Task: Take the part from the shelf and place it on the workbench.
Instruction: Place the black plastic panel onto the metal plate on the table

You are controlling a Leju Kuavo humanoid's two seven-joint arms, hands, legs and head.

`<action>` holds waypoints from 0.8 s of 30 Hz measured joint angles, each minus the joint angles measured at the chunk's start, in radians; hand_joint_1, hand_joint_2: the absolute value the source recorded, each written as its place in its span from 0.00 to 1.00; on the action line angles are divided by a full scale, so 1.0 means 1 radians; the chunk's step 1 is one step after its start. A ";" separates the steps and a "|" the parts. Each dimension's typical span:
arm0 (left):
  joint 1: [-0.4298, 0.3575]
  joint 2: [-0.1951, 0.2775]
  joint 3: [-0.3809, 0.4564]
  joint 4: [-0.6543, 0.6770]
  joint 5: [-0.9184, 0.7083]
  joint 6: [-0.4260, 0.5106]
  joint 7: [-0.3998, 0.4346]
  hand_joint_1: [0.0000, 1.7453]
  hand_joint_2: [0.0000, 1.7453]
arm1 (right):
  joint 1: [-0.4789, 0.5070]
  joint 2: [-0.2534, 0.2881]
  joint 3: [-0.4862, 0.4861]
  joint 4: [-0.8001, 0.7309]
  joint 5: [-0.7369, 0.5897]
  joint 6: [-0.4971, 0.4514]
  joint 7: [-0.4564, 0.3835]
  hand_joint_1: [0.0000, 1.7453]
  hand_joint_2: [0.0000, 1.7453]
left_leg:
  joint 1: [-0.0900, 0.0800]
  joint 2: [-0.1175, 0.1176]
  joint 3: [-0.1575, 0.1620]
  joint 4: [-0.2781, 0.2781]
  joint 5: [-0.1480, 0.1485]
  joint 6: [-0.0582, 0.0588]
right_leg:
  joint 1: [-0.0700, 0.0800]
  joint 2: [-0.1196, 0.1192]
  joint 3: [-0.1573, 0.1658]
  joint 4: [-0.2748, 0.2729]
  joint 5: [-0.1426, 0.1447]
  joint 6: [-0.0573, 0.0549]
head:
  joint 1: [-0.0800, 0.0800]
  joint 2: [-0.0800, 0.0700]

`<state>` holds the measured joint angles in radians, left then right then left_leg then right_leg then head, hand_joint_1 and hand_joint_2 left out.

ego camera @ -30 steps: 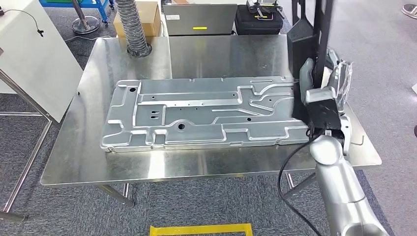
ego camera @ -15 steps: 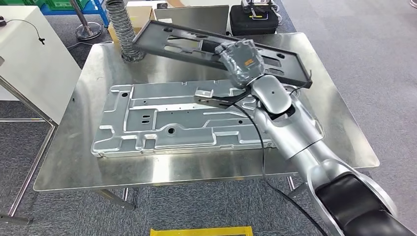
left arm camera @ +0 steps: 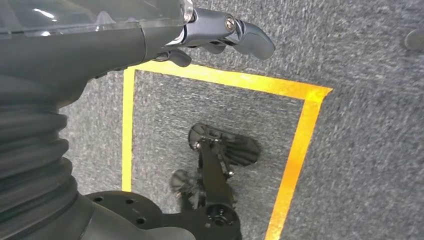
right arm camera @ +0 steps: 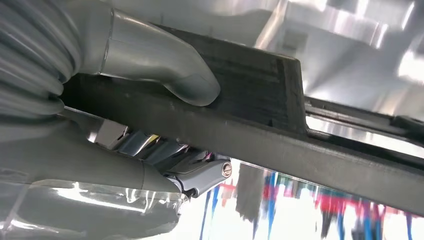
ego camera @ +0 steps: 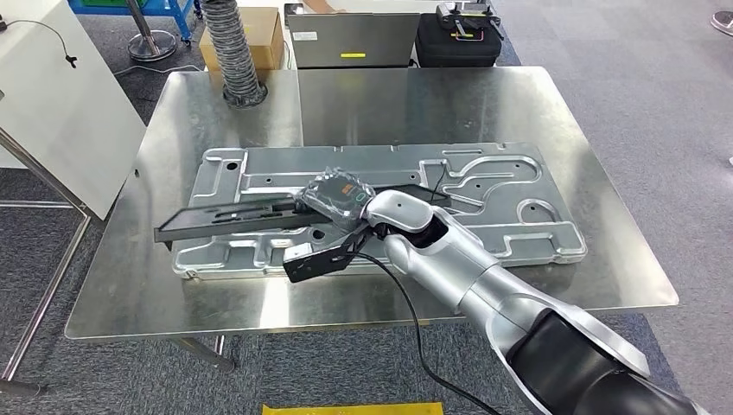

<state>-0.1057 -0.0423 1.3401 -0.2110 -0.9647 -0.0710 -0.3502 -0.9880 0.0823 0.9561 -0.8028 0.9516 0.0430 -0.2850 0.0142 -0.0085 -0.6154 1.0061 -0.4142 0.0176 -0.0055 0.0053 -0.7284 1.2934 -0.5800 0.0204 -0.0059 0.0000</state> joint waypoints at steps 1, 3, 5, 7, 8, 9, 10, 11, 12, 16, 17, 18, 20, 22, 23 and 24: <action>0.002 0.000 0.000 0.000 0.001 -0.001 -0.004 0.00 1.00 | 0.003 -0.001 0.015 0.005 -0.015 0.027 0.001 1.00 1.00 | -0.001 0.000 0.001 0.001 -0.001 0.001 | 0.000 0.000 -0.009 0.008 0.011 -0.002 | 0.000 0.000; 0.005 0.000 0.000 0.000 0.004 -0.003 -0.010 0.00 1.00 | 0.005 -0.004 0.038 0.013 -0.038 0.071 0.003 1.00 1.00 | -0.004 -0.001 0.005 0.002 -0.003 0.000 | 0.003 0.000 0.030 -0.091 0.079 -0.013 | 0.000 0.000; 0.007 -0.003 0.000 0.000 0.007 -0.006 -0.017 0.00 1.00 | -0.003 -0.007 0.060 0.025 -0.056 0.104 0.007 1.00 1.00 | -0.008 -0.001 0.007 0.002 -0.006 -0.003 | 0.010 -0.001 0.092 -0.227 0.137 -0.028 | 0.000 0.000; 0.008 -0.006 0.000 0.000 0.011 -0.007 -0.021 0.00 1.00 | -0.017 -0.009 0.085 0.043 -0.064 0.128 0.018 1.00 1.00 | -0.009 -0.001 0.009 0.001 -0.007 -0.011 | 0.016 -0.003 0.117 -0.281 0.149 -0.037 | 0.001 0.000; 0.009 -0.006 0.000 0.000 0.012 -0.007 -0.022 0.00 1.00 | -0.025 -0.010 0.098 0.053 -0.063 0.139 0.027 1.00 1.00 | -0.009 0.000 0.010 -0.001 -0.007 -0.016 | 0.017 -0.004 0.118 -0.284 0.150 -0.038 | 0.002 0.000; 0.009 -0.006 0.000 0.000 0.013 -0.007 -0.022 0.00 1.00 | -0.034 -0.010 0.112 0.064 -0.058 0.150 0.039 1.00 1.00 | -0.009 0.000 0.012 -0.001 -0.009 -0.021 | 0.013 -0.004 0.122 -0.290 0.152 -0.040 | 0.002 0.000; 0.009 -0.005 0.000 0.000 0.013 -0.007 -0.022 0.00 1.00 | -0.043 -0.010 0.126 0.075 -0.052 0.162 0.051 1.00 1.00 | -0.009 0.000 0.012 0.004 -0.015 -0.026 | 0.009 -0.006 0.128 -0.298 0.155 -0.042 | 0.002 0.000; 0.009 -0.005 0.001 0.000 0.014 -0.007 -0.023 0.00 1.00 | -0.052 -0.009 0.142 0.088 -0.045 0.173 0.062 1.00 1.00 | -0.010 0.001 0.005 0.025 -0.030 -0.030 | 0.005 -0.009 0.135 -0.305 0.158 -0.044 | 0.001 0.000; 0.009 -0.005 0.001 0.000 0.014 -0.007 -0.023 0.00 1.00 | -0.061 -0.008 0.158 0.101 -0.037 0.183 0.071 1.00 1.00 | -0.009 0.001 -0.011 0.067 -0.056 -0.034 | 0.001 -0.013 0.141 -0.312 0.160 -0.046 | 0.000 0.000; 0.015 -0.005 0.003 0.000 0.015 -0.004 -0.024 0.00 1.00 | -0.083 -0.006 0.219 0.153 -0.023 0.193 0.085 0.25 0.25 | 0.005 0.002 -0.096 0.271 -0.143 -0.055 | 0.000 -0.023 0.145 -0.313 0.161 -0.048 | -0.001 0.000; 0.016 -0.004 0.004 0.000 0.015 -0.004 -0.024 0.00 1.00 | -0.086 -0.006 0.231 0.166 -0.021 0.193 0.088 0.00 0.00 | 0.010 0.002 -0.083 0.252 -0.128 -0.061 | -0.002 -0.023 0.144 -0.312 0.162 -0.045 | -0.001 0.000; 0.017 -0.004 0.005 0.000 0.016 -0.004 -0.024 0.00 1.00 | -0.087 -0.008 0.241 0.178 -0.019 0.192 0.091 0.00 0.00 | 0.016 0.003 -0.051 0.197 -0.101 -0.066 | -0.005 -0.023 0.142 -0.308 0.163 -0.041 | -0.001 0.000; 0.016 -0.003 0.007 0.000 0.019 -0.004 -0.025 0.00 1.00 | -0.094 -0.014 0.255 0.198 -0.011 0.182 0.103 0.00 0.00 | 0.024 0.002 0.022 0.062 -0.059 -0.070 | -0.006 -0.022 0.131 -0.293 0.161 -0.028 | -0.002 0.000; 0.015 -0.003 0.007 0.000 0.020 -0.004 -0.026 0.00 1.00 | -0.104 -0.021 0.264 0.211 -0.006 0.171 0.113 0.00 0.00 | 0.024 0.001 0.052 0.006 -0.049 -0.058 | -0.003 -0.019 0.121 -0.283 0.160 -0.013 | 0.001 0.000; 0.016 -0.003 0.008 0.000 0.019 -0.004 -0.027 0.00 0.75 | -0.107 -0.025 0.268 0.218 -0.007 0.169 0.116 0.00 0.00 | 0.021 0.001 0.050 0.009 -0.046 -0.048 | -0.002 -0.017 0.120 -0.283 0.162 -0.006 | 0.003 0.000; 0.016 -0.003 0.008 0.000 0.018 -0.004 -0.028 0.00 0.50 | -0.108 -0.028 0.271 0.224 -0.010 0.169 0.117 0.00 0.00 | 0.020 0.002 0.049 0.009 -0.043 -0.039 | -0.005 -0.016 0.119 -0.285 0.166 0.000 | 0.004 0.000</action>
<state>-0.0897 -0.0458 1.3478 -0.2110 -0.9471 -0.0748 -0.3781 -1.0961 0.0541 1.2272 -0.5790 0.9413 0.2118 -0.1680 0.0342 -0.0061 -0.5663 1.0148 -0.4571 -0.0217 -0.0103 -0.0110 -0.6094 1.0087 -0.4144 0.0206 -0.0019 0.0001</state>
